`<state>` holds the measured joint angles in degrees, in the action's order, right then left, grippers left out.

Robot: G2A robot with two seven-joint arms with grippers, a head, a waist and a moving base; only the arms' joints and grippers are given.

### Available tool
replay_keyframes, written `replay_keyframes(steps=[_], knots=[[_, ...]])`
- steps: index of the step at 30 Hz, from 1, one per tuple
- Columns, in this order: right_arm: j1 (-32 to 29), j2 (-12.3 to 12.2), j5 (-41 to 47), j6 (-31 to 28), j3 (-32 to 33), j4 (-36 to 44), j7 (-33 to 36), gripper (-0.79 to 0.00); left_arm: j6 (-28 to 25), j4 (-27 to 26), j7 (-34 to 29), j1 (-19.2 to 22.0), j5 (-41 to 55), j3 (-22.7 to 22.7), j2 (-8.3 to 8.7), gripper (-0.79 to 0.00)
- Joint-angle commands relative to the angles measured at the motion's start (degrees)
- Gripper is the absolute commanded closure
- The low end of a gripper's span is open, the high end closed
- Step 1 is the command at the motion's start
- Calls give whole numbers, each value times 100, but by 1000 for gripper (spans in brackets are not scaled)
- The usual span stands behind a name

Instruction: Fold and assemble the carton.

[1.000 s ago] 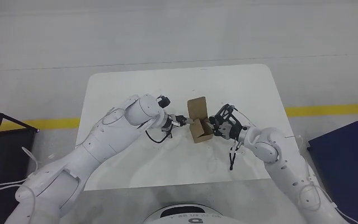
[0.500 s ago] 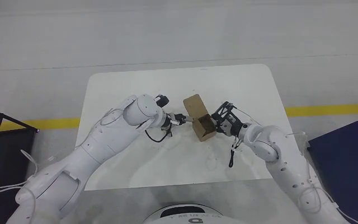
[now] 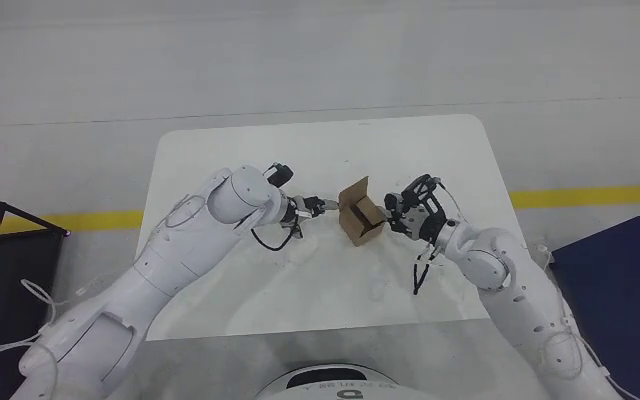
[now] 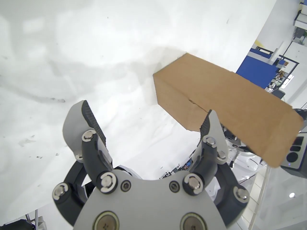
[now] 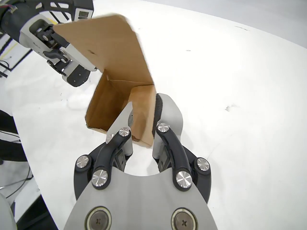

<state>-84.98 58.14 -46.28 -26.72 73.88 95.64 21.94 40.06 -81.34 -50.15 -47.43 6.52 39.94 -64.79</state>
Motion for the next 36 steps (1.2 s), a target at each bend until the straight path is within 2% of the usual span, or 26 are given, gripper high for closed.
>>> replay_keyframes(steps=[1,5,9,12,17,21,22,23,36], knots=[[-28,1,212,-107,61,-83,-147,-274,33,-130,-23,-97,-45,118,61,-785],[-62,19,1101,-741,106,-363,-472,-277,22,-387,-106,-291,-161,324,178,-785],[166,24,1822,-1310,73,-868,-254,-256,-35,-584,-268,-446,-302,432,270,-785],[360,29,2114,-1581,-50,-1171,84,-286,-96,-735,-444,-499,-437,404,309,-785],[614,59,2273,-1700,-261,-1512,347,-314,-87,-834,-495,-500,-505,307,297,-785],[792,79,2228,-1804,-282,-1671,177,-369,-78,-804,-515,-433,-502,194,254,-785],[810,85,2242,-1830,-260,-1702,48,-440,-71,-793,-517,-413,-501,169,243,-785],[819,87,2218,-1848,-260,-1733,1,-446,-64,-784,-525,-392,-504,143,233,-785],[1091,161,2441,-2104,-823,-1996,598,-351,238,-630,-550,-101,-603,23,156,-785]])
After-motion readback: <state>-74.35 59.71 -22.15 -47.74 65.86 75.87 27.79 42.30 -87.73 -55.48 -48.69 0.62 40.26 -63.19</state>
